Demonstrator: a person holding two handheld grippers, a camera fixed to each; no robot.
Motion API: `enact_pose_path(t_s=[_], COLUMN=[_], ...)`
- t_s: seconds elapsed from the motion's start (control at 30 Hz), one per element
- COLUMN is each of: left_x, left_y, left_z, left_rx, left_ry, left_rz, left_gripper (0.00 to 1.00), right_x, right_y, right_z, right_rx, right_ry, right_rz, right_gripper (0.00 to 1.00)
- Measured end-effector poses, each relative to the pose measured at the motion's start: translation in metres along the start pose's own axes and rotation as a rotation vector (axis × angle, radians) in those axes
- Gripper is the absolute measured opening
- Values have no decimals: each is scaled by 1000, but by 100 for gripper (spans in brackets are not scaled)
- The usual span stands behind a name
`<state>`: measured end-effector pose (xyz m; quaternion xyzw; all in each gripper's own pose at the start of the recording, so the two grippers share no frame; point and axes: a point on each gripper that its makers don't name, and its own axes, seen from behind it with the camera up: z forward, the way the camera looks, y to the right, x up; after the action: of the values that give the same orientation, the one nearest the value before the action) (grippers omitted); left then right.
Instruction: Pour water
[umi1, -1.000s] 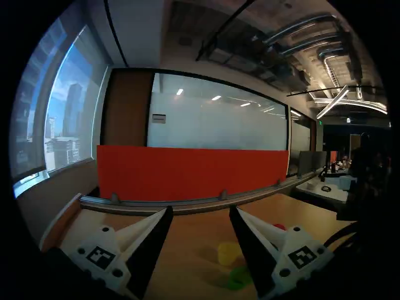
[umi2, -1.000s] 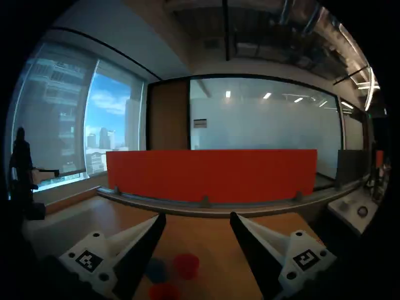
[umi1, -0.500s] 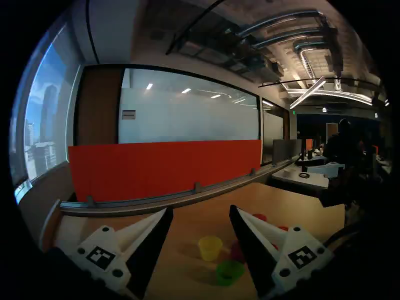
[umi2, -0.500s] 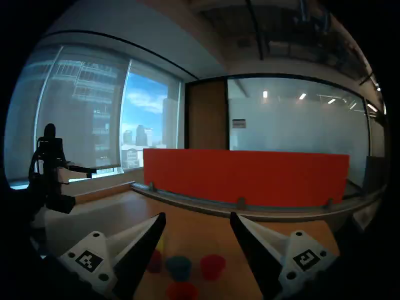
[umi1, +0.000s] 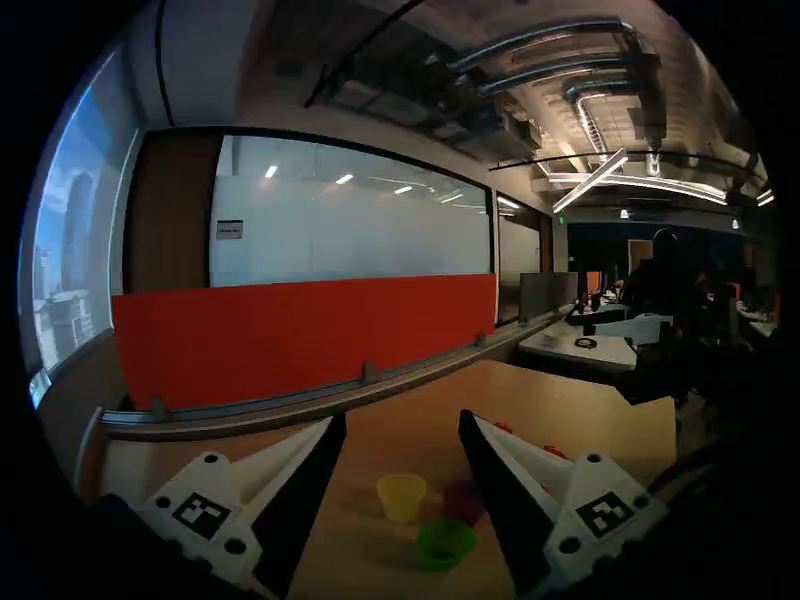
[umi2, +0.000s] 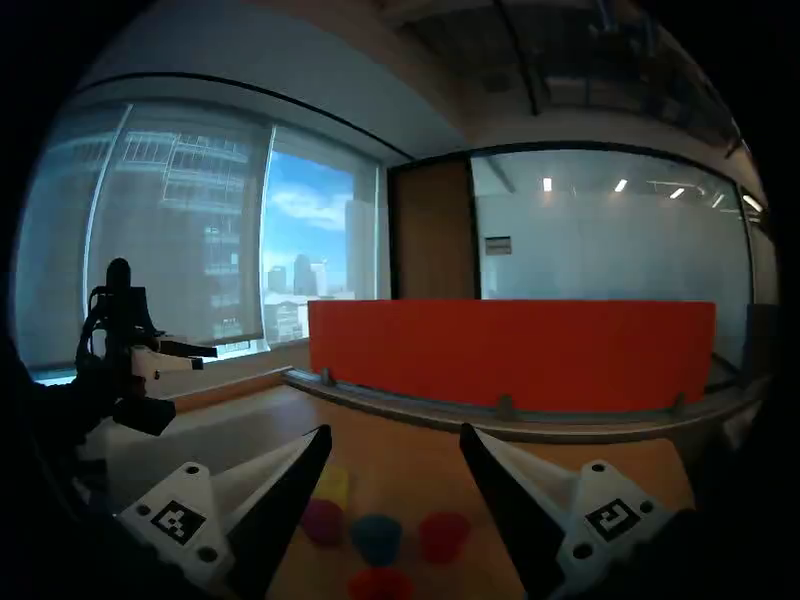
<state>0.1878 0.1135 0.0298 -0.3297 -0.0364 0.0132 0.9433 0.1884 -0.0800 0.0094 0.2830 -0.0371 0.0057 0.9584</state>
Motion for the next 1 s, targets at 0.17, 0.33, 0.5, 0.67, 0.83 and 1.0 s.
enact_pose_path(t_s=[0.17,0.33,0.5,0.67,0.83,1.0], left_x=[-15,-29,-42,-53,-62,-69], left_y=[5,10,14,17,18,18], left_z=[2,3,5,9,12,15], left_rx=[-21,-50,-74,-93,-104,-113], left_ry=[-44,-80,-108,-136,-167,-186], left_rz=[15,17,16,14,34,41], left_gripper=[83,83,83,83,83,83], right_x=[-6,-15,-25,-32,-40,-50], right_y=[-3,-8,-12,-9,-8,-7], right_z=[2,5,8,9,9,11], right_rx=[29,72,110,115,129,137], right_ry=[-30,-78,-126,-160,-197,-232], right_rz=[7,10,3,-27,-53,-73], right_gripper=[99,99,99,99,99,99])
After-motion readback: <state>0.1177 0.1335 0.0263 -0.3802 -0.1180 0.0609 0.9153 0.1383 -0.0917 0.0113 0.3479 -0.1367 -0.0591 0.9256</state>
